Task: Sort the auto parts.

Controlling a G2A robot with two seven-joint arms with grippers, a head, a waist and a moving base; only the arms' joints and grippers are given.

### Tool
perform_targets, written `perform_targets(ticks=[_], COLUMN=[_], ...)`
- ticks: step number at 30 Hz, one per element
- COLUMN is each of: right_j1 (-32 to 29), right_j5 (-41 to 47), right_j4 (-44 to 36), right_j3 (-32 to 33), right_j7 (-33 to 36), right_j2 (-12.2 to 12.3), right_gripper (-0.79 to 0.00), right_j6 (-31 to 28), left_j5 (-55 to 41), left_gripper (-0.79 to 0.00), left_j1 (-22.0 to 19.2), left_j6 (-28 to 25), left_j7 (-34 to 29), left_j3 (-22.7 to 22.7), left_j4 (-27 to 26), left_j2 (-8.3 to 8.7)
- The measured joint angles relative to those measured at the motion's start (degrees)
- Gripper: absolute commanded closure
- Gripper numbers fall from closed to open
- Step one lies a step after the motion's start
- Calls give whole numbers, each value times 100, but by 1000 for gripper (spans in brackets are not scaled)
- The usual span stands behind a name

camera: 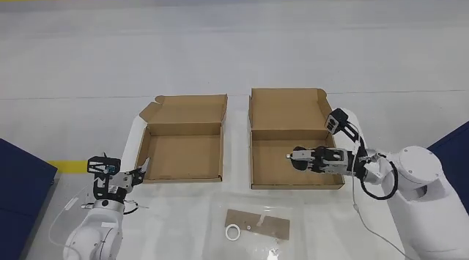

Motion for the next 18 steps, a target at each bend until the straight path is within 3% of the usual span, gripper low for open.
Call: perform_targets(ticks=[8,18], right_j1=[422,601], right_j5=[-1704,-1912], right_j4=[176,391], right_j3=[-372,-635], right_j7=[-415,-437], right_j2=[84,79], right_gripper=[0,0], right_j6=[520,506], left_j5=[0,0], left_gripper=[-785,-785], left_j1=[0,0], left_j6=[0,0], left_j7=[0,0], left_j3=[0,0], left_j4=[0,0], left_j2=[0,0])
